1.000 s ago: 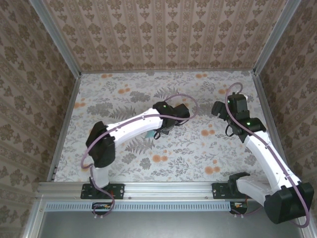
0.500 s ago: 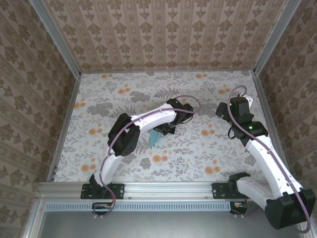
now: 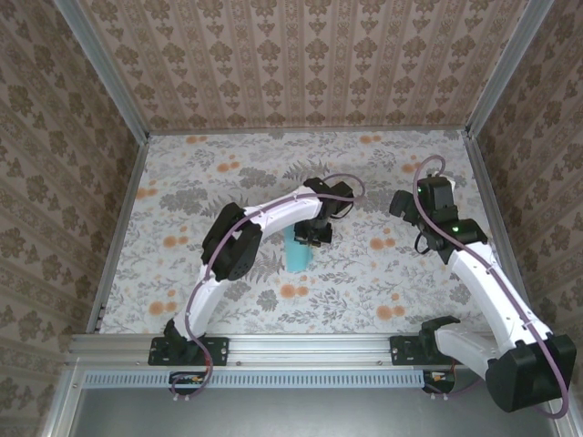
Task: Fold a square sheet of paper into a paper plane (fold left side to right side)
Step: Turn over the paper at the center of the table.
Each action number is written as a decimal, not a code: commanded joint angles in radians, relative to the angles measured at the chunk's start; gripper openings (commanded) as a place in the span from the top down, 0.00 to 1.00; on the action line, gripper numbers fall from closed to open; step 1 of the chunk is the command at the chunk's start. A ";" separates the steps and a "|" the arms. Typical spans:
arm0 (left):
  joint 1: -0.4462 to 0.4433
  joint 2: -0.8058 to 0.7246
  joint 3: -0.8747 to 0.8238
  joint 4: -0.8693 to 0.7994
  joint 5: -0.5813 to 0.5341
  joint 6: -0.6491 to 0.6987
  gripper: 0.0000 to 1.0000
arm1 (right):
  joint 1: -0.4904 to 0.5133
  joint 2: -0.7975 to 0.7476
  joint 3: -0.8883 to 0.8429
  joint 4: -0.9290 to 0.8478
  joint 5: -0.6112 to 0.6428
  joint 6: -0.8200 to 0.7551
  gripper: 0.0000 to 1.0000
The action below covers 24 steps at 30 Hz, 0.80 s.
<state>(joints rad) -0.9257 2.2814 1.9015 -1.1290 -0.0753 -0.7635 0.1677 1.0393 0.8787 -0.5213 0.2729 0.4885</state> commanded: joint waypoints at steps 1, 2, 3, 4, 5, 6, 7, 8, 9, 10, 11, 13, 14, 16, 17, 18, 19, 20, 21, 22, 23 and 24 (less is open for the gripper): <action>0.010 -0.007 -0.014 0.062 0.099 0.047 0.81 | -0.004 0.020 0.020 0.017 -0.097 -0.021 0.02; 0.012 -0.017 -0.028 0.080 0.114 0.055 0.78 | -0.004 0.028 0.026 0.017 -0.117 -0.024 0.02; 0.013 -0.029 -0.039 0.098 0.128 0.063 0.76 | -0.004 0.035 0.031 0.014 -0.130 -0.025 0.02; 0.016 -0.043 -0.055 0.118 0.144 0.070 0.74 | -0.003 0.044 0.037 0.009 -0.145 -0.024 0.01; 0.018 -0.059 -0.072 0.143 0.163 0.083 0.71 | -0.004 0.051 0.044 0.007 -0.166 -0.026 0.02; 0.020 -0.080 -0.089 0.164 0.175 0.095 0.68 | -0.004 0.058 0.046 0.009 -0.185 -0.029 0.01; 0.021 -0.105 -0.113 0.188 0.184 0.107 0.65 | -0.004 0.065 0.048 0.012 -0.208 -0.032 0.02; 0.024 -0.134 -0.139 0.216 0.191 0.118 0.62 | -0.004 0.075 0.052 0.013 -0.236 -0.034 0.02; 0.027 -0.164 -0.166 0.242 0.197 0.126 0.59 | -0.004 0.085 0.054 0.014 -0.259 -0.036 0.02; 0.031 -0.201 -0.196 0.274 0.204 0.133 0.56 | -0.004 0.098 0.059 0.014 -0.283 -0.036 0.02; 0.037 -0.239 -0.231 0.309 0.214 0.138 0.53 | -0.004 0.114 0.063 0.016 -0.314 -0.036 0.05; 0.053 -0.312 -0.296 0.371 0.236 0.148 0.48 | -0.002 0.150 0.071 0.021 -0.379 -0.033 0.10; 0.064 -0.350 -0.332 0.403 0.248 0.150 0.46 | -0.001 0.173 0.078 0.025 -0.419 -0.032 0.14; 0.096 -0.416 -0.398 0.452 0.268 0.150 0.45 | 0.006 0.222 0.095 0.031 -0.488 -0.029 0.21; 0.116 -0.452 -0.448 0.480 0.279 0.149 0.45 | 0.015 0.253 0.106 0.036 -0.520 -0.028 0.25; 0.134 -0.478 -0.480 0.502 0.286 0.147 0.45 | 0.025 0.280 0.117 0.039 -0.541 -0.029 0.28; 0.159 -0.510 -0.524 0.533 0.297 0.146 0.45 | 0.041 0.309 0.128 0.045 -0.558 -0.030 0.31; 0.186 -0.533 -0.561 0.566 0.321 0.141 0.45 | 0.060 0.340 0.141 0.048 -0.570 -0.027 0.35; 0.209 -0.554 -0.601 0.597 0.347 0.133 0.45 | 0.073 0.367 0.151 0.056 -0.581 -0.024 0.37; 0.237 -0.571 -0.643 0.640 0.385 0.124 0.45 | 0.093 0.404 0.161 0.070 -0.594 -0.017 0.41; 0.261 -0.586 -0.685 0.684 0.423 0.110 0.45 | 0.114 0.433 0.170 0.085 -0.606 -0.009 0.44; 0.280 -0.595 -0.719 0.718 0.449 0.099 0.45 | 0.131 0.459 0.178 0.101 -0.617 -0.003 0.46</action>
<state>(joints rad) -0.6846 1.7031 1.2694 -0.5381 0.2630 -0.6434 0.2596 1.4456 1.0153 -0.4664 -0.2543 0.4736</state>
